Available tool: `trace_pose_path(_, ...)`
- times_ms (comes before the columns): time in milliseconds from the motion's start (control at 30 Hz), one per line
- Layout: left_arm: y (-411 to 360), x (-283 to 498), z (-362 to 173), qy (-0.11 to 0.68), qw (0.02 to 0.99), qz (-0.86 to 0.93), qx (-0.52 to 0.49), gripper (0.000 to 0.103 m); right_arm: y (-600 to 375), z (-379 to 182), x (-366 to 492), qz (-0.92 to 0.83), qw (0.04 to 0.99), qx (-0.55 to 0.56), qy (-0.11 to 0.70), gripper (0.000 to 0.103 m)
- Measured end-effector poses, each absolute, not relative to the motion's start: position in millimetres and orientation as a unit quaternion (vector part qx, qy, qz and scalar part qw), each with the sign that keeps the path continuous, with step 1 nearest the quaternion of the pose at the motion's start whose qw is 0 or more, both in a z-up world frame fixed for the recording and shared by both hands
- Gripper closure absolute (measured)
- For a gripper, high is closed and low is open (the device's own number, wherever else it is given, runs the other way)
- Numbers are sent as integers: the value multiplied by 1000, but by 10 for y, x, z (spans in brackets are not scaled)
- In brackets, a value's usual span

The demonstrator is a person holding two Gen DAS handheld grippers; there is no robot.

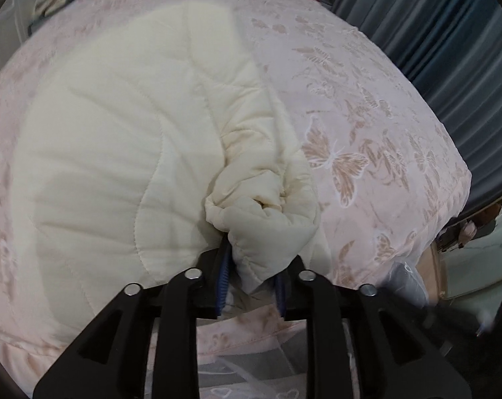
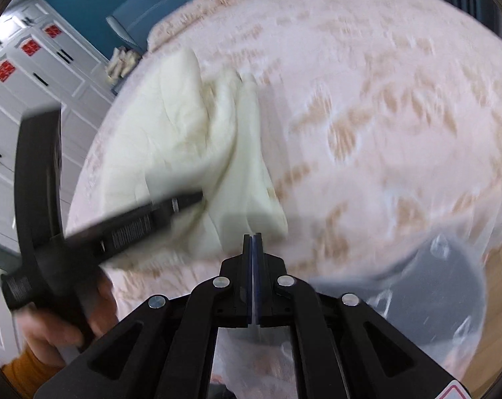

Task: Fold large clothes
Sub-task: 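Release the jacket with the left gripper and pull back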

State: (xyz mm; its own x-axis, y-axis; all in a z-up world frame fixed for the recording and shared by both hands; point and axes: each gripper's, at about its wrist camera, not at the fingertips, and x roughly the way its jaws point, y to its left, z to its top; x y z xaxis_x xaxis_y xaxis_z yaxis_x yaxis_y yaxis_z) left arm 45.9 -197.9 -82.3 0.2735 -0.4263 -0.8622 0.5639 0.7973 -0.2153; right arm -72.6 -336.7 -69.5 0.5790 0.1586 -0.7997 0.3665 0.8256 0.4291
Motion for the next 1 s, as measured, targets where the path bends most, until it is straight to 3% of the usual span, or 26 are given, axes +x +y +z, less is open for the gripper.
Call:
trace_pose_path(67, -1904, 381, -658, 499, 801, -325, 64, 55, -3423, -478, -612, -63, 854, 279, 434, 81)
trace_pose_path(100, -1836, 349, -561, 492, 802, -333, 53, 38, -3452, -363, -528, -57, 860, 281, 423, 73)
trace_pose_path(133, -1699, 303, -413, 484, 805, -343, 28, 28, -3474, -259, -436, -51, 863, 286, 413, 64)
trace_pose_path(333, -1091, 382, 68, 449, 833, -319, -55, 22, -3378, 56, 255, -18, 869, 294, 398, 53)
trace_pose_path(600, -581, 993, -37, 474, 856, -193, -75, 23, -3215, -342, 1121, -61, 824, 288, 483, 51)
trace_pose_path(667, -544, 1073, -74, 475, 858, -181, -72, 23, -3177, -495, 1220, -58, 812, 290, 504, 67)
trace_pose_path(700, -553, 1112, -92, 476, 859, -176, -67, 23, -3170, -532, 1230, -48, 807, 298, 508, 86)
trace_pose_path(733, -569, 1122, -103, 476, 859, -176, -65, 23, -3170, -560, 1233, -39, 804, 305, 510, 91)
trace_pose_path(833, -597, 1162, -129, 479, 858, -175, -63, 23, -3220, -433, 1085, -29, 822, 294, 486, 97)
trace_pose_path(1000, -695, 1188, -193, 486, 854, -176, -52, 23, -3455, -324, 735, -58, 840, 293, 453, 98)
